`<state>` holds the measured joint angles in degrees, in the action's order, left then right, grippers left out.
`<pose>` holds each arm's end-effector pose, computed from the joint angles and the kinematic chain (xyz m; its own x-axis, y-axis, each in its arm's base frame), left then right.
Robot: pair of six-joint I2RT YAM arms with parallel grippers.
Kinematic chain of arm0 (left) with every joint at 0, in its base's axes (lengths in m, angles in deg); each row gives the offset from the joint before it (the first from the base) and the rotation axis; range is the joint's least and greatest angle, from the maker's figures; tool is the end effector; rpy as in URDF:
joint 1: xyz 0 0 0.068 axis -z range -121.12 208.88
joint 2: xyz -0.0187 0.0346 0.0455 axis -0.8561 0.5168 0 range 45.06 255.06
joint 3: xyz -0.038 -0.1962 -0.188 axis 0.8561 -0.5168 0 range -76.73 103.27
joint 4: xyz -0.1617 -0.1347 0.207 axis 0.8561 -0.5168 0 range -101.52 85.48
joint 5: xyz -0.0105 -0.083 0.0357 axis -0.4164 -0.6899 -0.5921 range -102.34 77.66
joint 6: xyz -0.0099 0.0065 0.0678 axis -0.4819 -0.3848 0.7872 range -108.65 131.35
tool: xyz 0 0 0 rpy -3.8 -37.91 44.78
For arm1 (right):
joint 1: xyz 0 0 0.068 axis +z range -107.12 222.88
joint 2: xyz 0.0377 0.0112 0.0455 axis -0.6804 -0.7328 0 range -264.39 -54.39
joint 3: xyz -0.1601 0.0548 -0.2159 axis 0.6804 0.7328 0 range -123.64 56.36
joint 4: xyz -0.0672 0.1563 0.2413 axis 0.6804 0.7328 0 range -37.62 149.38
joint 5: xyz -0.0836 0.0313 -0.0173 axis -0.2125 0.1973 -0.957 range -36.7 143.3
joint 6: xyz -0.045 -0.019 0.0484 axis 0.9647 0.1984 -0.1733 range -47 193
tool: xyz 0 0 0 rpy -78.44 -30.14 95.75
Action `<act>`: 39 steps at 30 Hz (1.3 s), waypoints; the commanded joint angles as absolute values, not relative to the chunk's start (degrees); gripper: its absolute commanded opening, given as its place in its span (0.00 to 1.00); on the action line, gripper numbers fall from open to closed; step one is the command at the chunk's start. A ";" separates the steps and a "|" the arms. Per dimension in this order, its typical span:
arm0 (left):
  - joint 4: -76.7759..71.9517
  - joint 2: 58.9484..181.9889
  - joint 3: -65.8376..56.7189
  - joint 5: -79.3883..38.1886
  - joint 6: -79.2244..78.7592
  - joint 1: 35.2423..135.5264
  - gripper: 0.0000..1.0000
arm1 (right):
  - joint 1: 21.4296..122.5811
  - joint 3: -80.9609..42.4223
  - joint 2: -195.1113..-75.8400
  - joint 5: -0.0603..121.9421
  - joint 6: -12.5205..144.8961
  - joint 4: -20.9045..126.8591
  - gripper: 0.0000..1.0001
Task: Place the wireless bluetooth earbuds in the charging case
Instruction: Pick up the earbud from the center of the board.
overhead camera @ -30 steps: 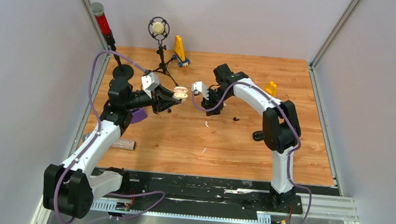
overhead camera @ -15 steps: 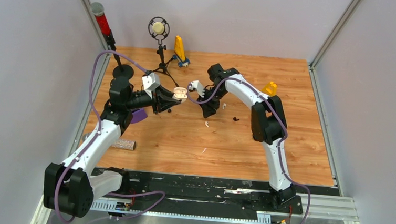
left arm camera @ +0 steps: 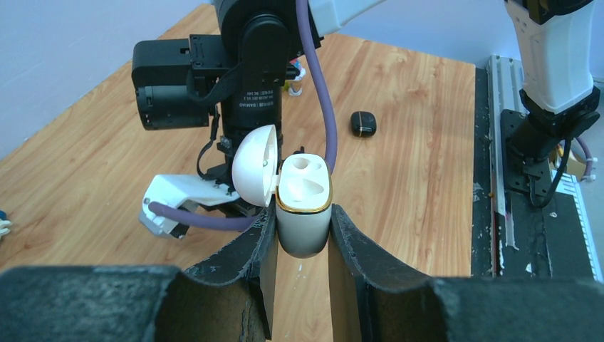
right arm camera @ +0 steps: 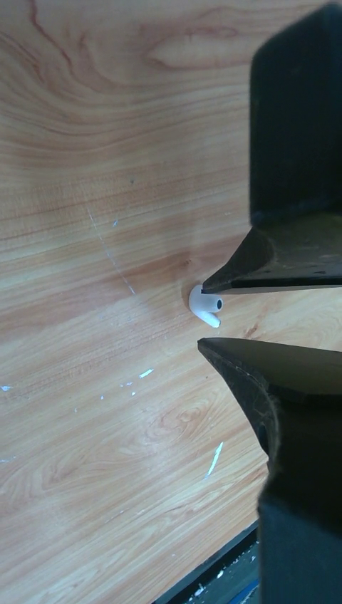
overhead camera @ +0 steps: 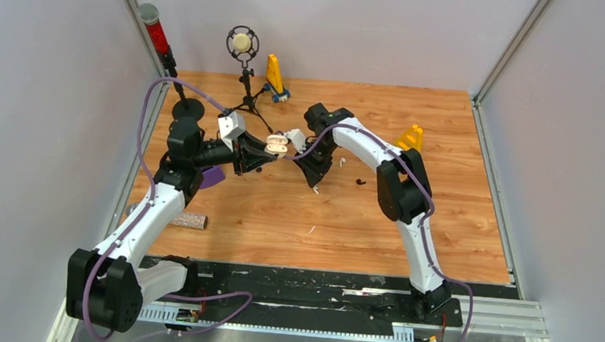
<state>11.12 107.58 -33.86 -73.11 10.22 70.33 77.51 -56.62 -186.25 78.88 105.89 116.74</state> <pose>0.2676 -0.1038 0.3041 -0.0873 0.0079 -0.9961 0.9486 0.3060 -0.0807 0.3953 0.3021 0.1540 -0.3850 -0.8612 -0.3318 -0.9093 0.2924 0.2960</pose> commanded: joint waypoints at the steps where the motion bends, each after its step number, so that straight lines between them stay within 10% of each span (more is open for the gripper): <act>1: 12.01 106.76 -32.96 -73.34 11.26 70.66 0.23 | 78.56 -57.38 -186.80 74.06 100.47 115.78 0.29; 39: 12.01 107.11 -32.86 -73.35 11.26 70.84 0.23 | 81.29 -55.52 -185.92 68.34 100.20 115.39 0.18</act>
